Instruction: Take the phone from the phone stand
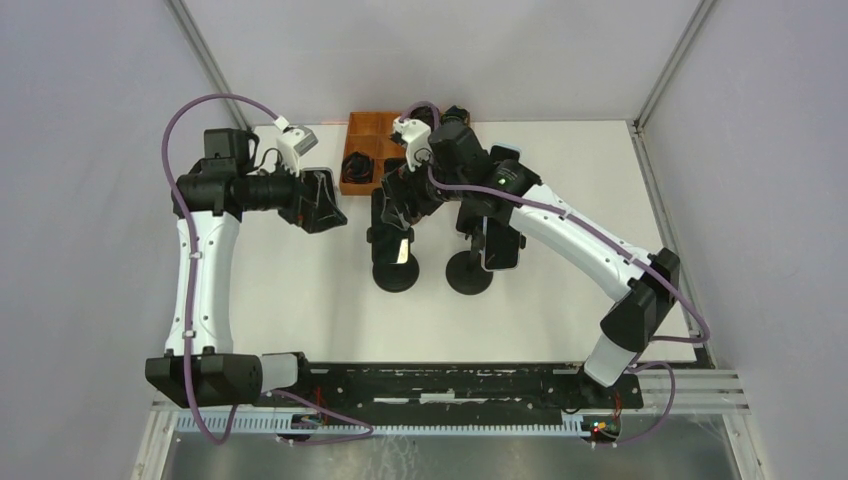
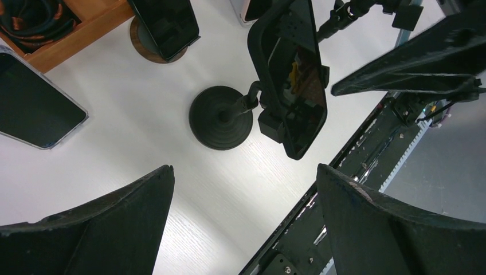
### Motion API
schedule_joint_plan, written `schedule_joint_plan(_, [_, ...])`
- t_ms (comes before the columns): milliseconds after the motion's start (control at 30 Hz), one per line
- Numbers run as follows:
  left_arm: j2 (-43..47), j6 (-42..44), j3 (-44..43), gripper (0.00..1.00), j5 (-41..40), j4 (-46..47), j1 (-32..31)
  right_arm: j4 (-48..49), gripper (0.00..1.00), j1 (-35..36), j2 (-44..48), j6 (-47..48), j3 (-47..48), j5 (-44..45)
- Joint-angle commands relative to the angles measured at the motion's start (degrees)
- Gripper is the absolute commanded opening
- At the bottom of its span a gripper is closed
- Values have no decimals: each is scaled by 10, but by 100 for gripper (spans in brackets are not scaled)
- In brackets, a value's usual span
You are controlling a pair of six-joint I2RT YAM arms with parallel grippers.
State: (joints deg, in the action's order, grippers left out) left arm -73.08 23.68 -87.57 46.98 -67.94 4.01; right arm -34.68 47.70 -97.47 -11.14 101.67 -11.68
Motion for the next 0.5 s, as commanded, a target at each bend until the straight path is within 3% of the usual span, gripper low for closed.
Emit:
schedule_joint_plan(0, [1,38,-3,99,10,-14,1,47,98,-27,17,6,-52,-33])
schedule_joint_plan(167, [-1,66,15,99,2,-26,-1,97,98,-45,28,-2,-116,-68])
schedule_joint_plan(467, [5,112,42,97,2,-50,-1,165,98,-45,14,-24,-132,-156])
